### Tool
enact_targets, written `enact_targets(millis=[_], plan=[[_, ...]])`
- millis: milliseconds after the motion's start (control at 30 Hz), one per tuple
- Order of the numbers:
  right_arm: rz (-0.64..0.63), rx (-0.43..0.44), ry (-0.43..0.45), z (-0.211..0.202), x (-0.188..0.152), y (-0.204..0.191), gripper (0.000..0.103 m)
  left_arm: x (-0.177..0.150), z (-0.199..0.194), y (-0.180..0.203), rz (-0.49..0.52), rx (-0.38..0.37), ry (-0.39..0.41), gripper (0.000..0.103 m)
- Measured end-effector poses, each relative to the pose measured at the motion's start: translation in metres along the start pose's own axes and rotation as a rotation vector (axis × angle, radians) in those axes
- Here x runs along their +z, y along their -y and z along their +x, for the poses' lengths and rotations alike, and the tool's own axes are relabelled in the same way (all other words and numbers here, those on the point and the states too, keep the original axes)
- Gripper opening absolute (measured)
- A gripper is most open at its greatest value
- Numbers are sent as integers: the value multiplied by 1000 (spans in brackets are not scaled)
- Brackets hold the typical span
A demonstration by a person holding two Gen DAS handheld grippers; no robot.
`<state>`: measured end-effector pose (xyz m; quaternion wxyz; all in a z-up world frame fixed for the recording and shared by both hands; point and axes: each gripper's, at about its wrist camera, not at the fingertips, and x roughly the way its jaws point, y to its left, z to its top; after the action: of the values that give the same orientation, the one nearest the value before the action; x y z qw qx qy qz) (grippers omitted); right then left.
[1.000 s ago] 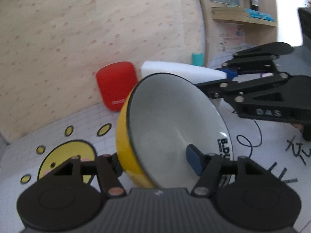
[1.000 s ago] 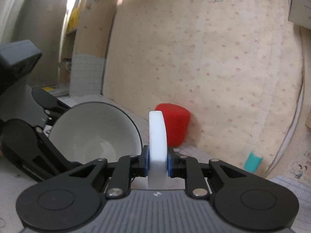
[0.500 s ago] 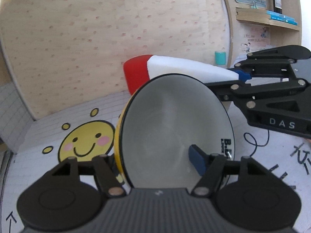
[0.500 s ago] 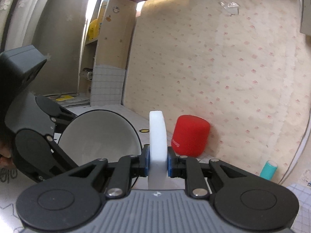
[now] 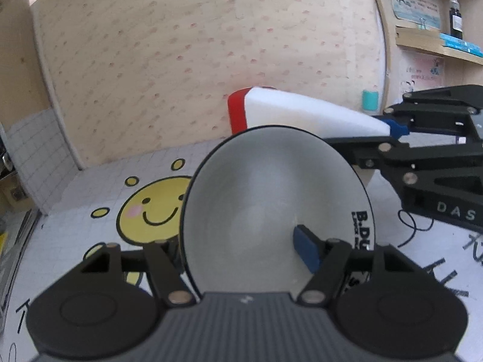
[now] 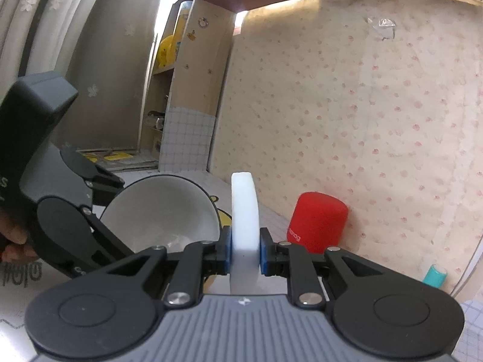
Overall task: Clean bowl
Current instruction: 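Wipe the sponge across the bowl interior with the right tool while the left tool tilts it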
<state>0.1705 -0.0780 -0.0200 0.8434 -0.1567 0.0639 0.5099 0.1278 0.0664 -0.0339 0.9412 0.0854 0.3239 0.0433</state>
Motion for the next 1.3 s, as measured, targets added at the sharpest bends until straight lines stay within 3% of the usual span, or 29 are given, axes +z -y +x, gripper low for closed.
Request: enact_targets(millis=[367,600,800,1300], plan=[[-48,31,-52,-2,-3,-2,17,-5,-6,-2,-32,28,-17,67],[0,50,35,-12,2,3,17,-9,-9,-1,-33,43,-23,67],[-46,44,-32,-4,-1,-3,17,-9,-12,1,-23,70,-32,67],[-71,74,-41,1,-3,-10,17,-11,-13,-8,-65,113,-36,65]])
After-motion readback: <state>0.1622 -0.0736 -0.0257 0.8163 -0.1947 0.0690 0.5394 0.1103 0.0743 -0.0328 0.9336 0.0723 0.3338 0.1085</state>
